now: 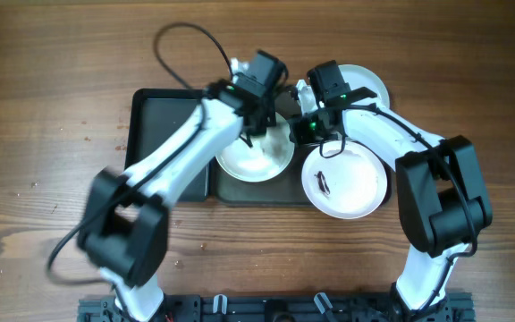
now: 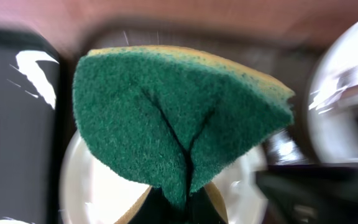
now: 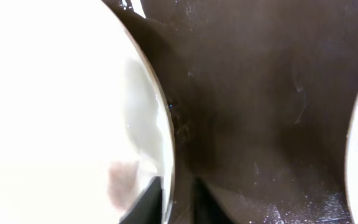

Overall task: Clean dirty plates on tray and stack at the side
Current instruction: 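Scrub the center white plate with the sponge in the left gripper, then withdraw the left gripper with the sponge back over the small tray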

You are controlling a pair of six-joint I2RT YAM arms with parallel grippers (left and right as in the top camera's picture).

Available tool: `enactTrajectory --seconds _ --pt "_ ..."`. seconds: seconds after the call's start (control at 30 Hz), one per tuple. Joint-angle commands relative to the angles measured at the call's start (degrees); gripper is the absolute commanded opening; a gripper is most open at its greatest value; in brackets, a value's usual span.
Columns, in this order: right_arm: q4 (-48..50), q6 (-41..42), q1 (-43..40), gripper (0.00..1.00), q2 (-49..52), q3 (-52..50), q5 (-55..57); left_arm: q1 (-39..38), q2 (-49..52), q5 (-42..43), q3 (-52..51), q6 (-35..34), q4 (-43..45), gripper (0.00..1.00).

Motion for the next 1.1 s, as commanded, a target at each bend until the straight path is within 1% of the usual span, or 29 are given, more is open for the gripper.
enactTrajectory --seconds 0.0,0.1,0.17,0.2,0.23,0.3,0.37,0.47,0.57,0.7,0.77,0.8,0.87,0.9,0.93,0.97,1.07 --pt "-0.31 -0.15 -0.02 0.25 0.79 -0.61 1.16 4.59 -10.36 -1.6 2.4 -0.13 -3.67 0.04" --pt "-0.59 2.1 -0.02 0.31 0.79 -0.61 1.14 11.5 -13.79 -1.53 2.4 0.04 -9.97 0.04" --pt "-1.11 4.17 -0.02 0.32 0.79 -0.61 1.14 17.75 -14.84 1.2 2.4 4.13 -14.05 0.04" --pt "-1.29 5.14 -0.02 0.32 0.79 -0.68 1.14 21.29 -14.95 4.48 2.38 7.13 -16.06 0.04" --pt "-1.38 5.99 -0.02 0.31 0.79 -0.76 1.14 25.29 -14.91 9.53 2.38 11.15 -18.12 0.04" --pt "-1.31 8.41 0.0 0.24 0.81 -0.76 1.14 30.82 -14.64 17.16 2.36 15.91 -20.41 0.04" --pt "-1.16 8.39 0.0 0.22 0.81 -0.76 1.14 35.39 -14.58 22.62 1.31 18.01 -20.33 0.04" --pt "-1.18 9.42 0.0 0.22 0.81 -0.76 1.16 40.37 -14.58 26.91 -1.27 17.99 -19.32 0.04" --pt "-1.11 10.95 0.0 0.18 0.81 -0.76 1.22 41.72 -14.58 30.47 -4.46 19.43 -17.7 0.04" --pt "-1.03 11.21 0.0 0.16 0.81 -0.76 1.22 40.0 -14.58 30.64 -7.96 20.17 -14.23 0.04" --pt "-0.98 12.39 0.17 0.22 0.85 -0.79 1.38 38.88 -14.58 30.62 -10.23 20.76 -11.45 0.04" --pt "-1.05 12.44 0.35 0.22 0.85 -0.79 2.1 38.64 -14.58 30.62 -11.15 20.76 -10.29 0.04" --pt "-1.16 12.55 0.59 0.15 0.85 -0.79 3.28 38.51 -14.58 30.64 -13.11 20.74 -7.82 0.04" --pt "-1.16 13.09 0.63 0.14 0.85 -0.79 3.61 38.51 -14.58 30.64 -13.86 20.74 -6.99 0.04" --pt "-1.18 14.05 0.63 0.07 0.85 -0.79 4.15 38.51 -14.58 30.64 -14.62 20.74 -6.23 0.04" --pt "-1.16 14.51 0.63 0.04 0.85 -0.79 4.48 38.51 -14.58 30.64 -15.17 20.74 -5.81 0.04" --pt "-1.86 18.64 0.44 0.04 0.81 -0.66 6.97 38.51 -14.58 30.62 -16.2 20.79 -5.27 0.04"
